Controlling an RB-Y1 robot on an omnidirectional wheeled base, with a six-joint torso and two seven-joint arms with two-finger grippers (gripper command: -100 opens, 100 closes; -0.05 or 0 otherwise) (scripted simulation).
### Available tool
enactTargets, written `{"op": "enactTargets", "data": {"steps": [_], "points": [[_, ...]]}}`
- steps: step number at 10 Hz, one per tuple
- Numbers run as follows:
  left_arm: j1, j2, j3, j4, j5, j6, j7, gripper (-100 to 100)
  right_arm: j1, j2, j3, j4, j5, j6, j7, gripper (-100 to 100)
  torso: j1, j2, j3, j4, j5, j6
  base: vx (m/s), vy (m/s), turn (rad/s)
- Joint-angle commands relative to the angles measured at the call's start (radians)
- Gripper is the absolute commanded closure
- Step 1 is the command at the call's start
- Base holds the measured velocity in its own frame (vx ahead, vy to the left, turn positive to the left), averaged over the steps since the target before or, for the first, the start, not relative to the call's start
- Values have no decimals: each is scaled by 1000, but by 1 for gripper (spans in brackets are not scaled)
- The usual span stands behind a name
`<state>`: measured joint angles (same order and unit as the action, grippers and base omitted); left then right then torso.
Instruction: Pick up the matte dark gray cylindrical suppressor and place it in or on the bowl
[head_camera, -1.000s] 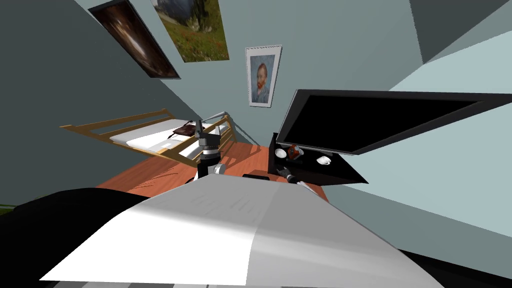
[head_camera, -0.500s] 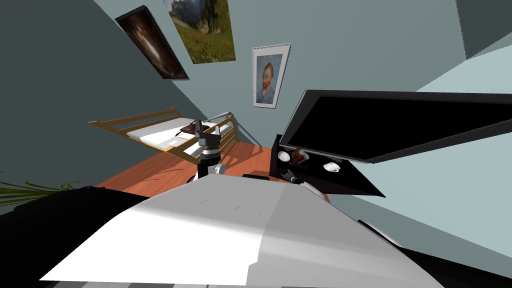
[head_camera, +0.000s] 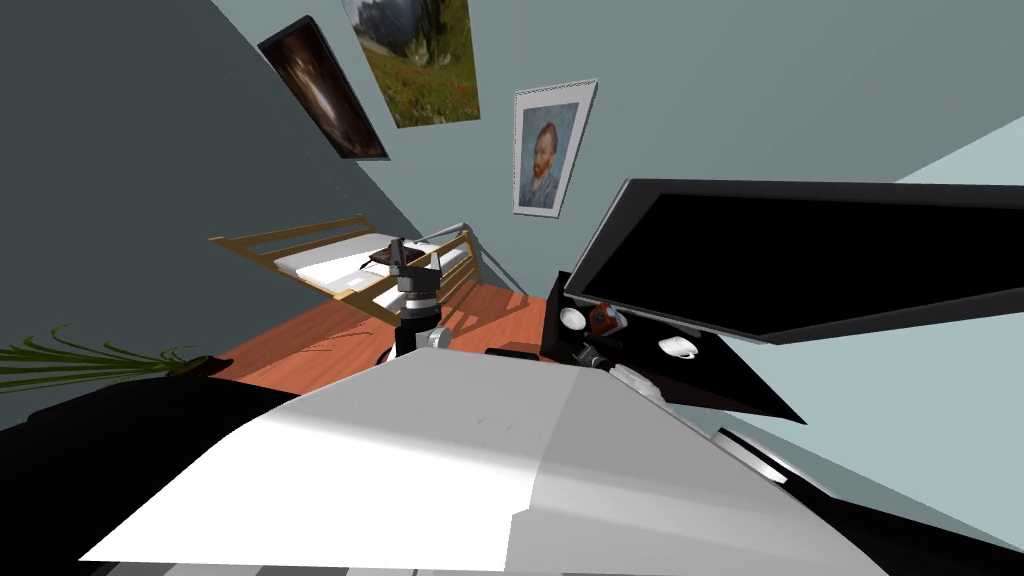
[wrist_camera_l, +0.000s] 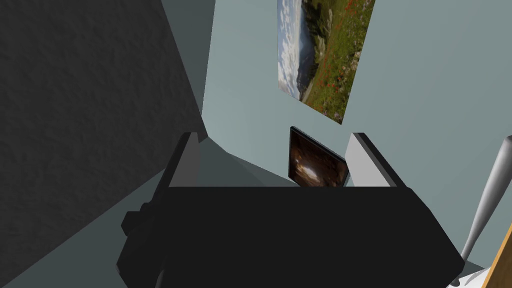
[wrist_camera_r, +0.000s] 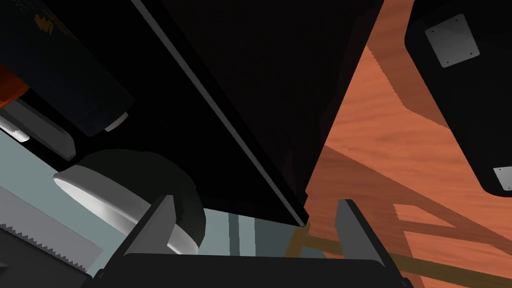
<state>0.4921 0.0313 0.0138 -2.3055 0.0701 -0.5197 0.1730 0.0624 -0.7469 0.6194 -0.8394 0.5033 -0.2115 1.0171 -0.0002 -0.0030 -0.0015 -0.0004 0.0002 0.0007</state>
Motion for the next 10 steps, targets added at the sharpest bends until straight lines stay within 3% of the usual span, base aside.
{"op": "enactTargets", "data": {"steps": [1, 4, 5, 8, 10], "points": [[0, 0, 0, 0, 0, 0, 0, 0, -10, -5, 9, 34, 13, 0, 14, -100, 0, 0, 0, 0, 0, 0, 31, -5, 59], [0, 0, 0, 0, 0, 0, 0, 0, -60, -55, 75, 147, 86, -2, 66, -100, 0, -2, -1, 0, 0, 0, 78, -7, 115], [0, 0, 0, 0, 0, 0, 0, 0, -60, -55, 75, 147, 86, -2, 66, -100, -1, -4, -2, -1, 0, 0, 89, -22, 23], [0, 0, 0, 0, 0, 0, 0, 0, -98, -81, 128, 229, 145, -7, 94, -100, -1, -4, -2, -1, 0, 0, 104, -30, 87], [0, 0, 0, 0, 0, 0, 0, 0, -107, -84, 142, 249, 160, -9, 100, -100, -2, -7, -4, -2, -1, 0, 122, -25, 54]]}}
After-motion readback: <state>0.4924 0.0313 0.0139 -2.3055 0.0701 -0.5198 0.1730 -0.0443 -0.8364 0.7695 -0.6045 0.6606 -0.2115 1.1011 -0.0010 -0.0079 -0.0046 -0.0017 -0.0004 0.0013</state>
